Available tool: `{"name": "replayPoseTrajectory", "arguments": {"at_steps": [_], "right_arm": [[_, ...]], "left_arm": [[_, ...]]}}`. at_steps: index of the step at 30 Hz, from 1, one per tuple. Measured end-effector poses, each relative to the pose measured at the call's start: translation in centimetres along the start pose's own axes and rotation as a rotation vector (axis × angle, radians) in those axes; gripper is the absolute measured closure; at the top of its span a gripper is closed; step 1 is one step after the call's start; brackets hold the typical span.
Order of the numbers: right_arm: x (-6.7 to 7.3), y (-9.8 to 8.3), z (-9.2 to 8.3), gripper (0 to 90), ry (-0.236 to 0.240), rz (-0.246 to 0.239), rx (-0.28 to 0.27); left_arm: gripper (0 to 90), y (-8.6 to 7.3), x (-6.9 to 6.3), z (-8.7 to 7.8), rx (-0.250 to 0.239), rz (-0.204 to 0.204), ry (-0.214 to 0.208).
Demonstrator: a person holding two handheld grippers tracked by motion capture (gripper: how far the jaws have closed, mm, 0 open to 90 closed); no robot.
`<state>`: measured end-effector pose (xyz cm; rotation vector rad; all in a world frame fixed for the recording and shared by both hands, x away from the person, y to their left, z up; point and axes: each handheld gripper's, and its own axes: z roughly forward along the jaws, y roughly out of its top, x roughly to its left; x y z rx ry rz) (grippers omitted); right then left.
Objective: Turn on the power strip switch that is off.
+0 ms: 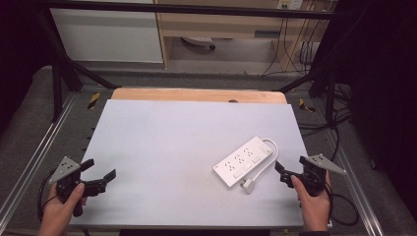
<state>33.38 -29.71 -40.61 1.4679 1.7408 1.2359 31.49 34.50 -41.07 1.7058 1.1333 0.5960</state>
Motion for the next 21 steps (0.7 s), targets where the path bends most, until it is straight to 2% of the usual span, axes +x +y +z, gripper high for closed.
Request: {"name": "replayPoseTrajectory", "arguments": {"at_steps": [14,21], "right_arm": [[1.8,1.8,0.4,7.0,0.027,-0.041,-0.041],[1.8,2.6,0.6,11.3,0.044,-0.051,-0.053]], "left_arm": [[5.6,0.0,0.0,0.0,0.006,0.004,-0.003],[5.6,-0.1,0.0,0.0,0.004,0.003,0.000]]}}
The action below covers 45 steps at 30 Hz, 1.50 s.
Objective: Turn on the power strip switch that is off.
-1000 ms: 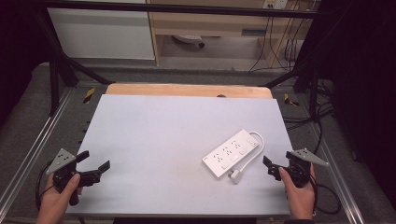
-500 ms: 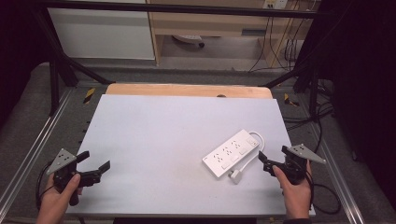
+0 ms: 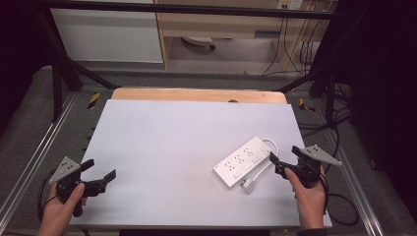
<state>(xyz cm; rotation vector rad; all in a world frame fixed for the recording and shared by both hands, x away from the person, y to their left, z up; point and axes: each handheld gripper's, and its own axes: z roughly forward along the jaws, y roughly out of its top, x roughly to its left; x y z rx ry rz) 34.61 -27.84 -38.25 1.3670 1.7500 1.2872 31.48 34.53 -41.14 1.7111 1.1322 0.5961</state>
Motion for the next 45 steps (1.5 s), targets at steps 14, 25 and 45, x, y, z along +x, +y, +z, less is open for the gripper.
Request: {"name": "replayPoseTrajectory", "arguments": {"at_steps": [14,25,45], "right_arm": [[1.8,1.4,1.1,44.8,0.048,-0.059,-0.034],[2.4,1.3,1.9,71.4,0.039,-0.076,-0.052],[3.4,0.9,2.9,89.5,0.061,-0.092,-0.048]], "left_arm": [[5.6,0.0,0.0,0.0,-0.001,-0.004,0.001],[5.6,0.0,0.0,0.0,-0.001,-0.002,0.002],[5.6,0.0,0.1,-0.1,-0.003,-0.004,0.005]]}}
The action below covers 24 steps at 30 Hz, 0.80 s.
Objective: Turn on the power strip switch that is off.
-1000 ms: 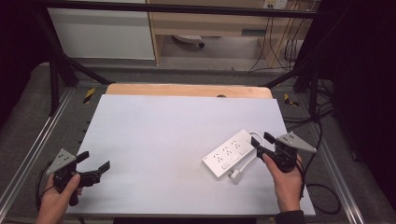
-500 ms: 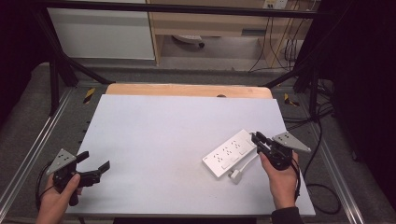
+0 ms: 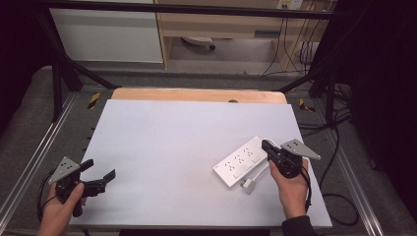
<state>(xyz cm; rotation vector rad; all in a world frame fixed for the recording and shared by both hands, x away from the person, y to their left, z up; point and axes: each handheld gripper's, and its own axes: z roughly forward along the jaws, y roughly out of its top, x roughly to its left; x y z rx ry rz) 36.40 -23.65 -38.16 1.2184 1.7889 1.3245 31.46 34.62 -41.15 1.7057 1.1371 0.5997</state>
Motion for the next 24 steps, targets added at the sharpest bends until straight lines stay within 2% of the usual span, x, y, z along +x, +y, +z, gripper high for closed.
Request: {"name": "replayPoseTrajectory", "arguments": {"at_steps": [6,10,24], "right_arm": [[0.3,-0.2,0.4,90.0,0.007,-0.014,0.010],[0.7,-0.4,0.7,90.0,0.017,-0.042,0.018],[1.0,-1.0,1.4,90.0,0.033,-0.044,0.048]], "left_arm": [[5.6,0.0,0.0,0.0,0.000,0.000,0.000],[5.6,0.0,0.0,0.0,0.000,0.001,0.001],[5.6,0.0,0.0,0.0,0.000,0.001,0.001]]}}
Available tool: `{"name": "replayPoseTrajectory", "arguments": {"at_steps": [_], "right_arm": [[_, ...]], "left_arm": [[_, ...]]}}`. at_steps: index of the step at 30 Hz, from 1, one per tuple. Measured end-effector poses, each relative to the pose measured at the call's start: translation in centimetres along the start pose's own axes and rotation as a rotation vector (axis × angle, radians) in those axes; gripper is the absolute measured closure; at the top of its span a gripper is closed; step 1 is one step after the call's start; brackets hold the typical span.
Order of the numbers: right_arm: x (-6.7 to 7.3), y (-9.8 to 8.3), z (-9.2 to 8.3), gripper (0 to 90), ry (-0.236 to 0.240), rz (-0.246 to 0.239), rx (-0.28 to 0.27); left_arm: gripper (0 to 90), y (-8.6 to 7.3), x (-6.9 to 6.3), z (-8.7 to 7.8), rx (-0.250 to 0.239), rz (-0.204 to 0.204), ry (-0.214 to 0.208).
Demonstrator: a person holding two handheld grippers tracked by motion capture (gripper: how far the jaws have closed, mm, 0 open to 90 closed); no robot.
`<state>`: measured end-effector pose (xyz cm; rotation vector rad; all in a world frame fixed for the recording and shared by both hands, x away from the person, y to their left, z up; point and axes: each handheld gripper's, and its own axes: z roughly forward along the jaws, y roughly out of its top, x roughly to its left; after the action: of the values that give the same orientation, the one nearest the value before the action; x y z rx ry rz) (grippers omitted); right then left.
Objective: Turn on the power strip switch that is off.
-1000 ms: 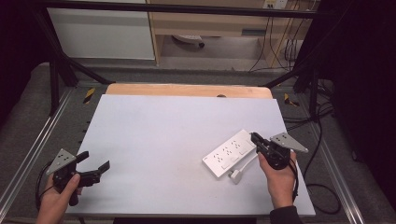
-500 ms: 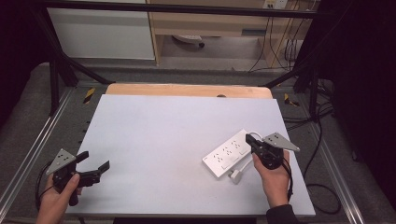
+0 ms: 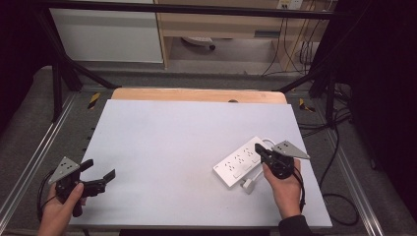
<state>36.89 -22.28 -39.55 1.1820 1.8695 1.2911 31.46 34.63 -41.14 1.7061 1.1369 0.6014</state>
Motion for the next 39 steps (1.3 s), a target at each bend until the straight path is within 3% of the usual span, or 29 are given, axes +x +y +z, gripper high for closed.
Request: {"name": "replayPoseTrajectory", "arguments": {"at_steps": [25,39], "right_arm": [[-0.1,-1.4,1.3,90.0,0.016,0.009,0.018],[0.2,-2.1,1.9,90.0,0.031,-0.001,0.060]], "left_arm": [[5.6,0.0,0.0,0.0,0.000,0.003,-0.003],[5.6,0.0,0.0,0.0,0.003,0.000,-0.005]]}}
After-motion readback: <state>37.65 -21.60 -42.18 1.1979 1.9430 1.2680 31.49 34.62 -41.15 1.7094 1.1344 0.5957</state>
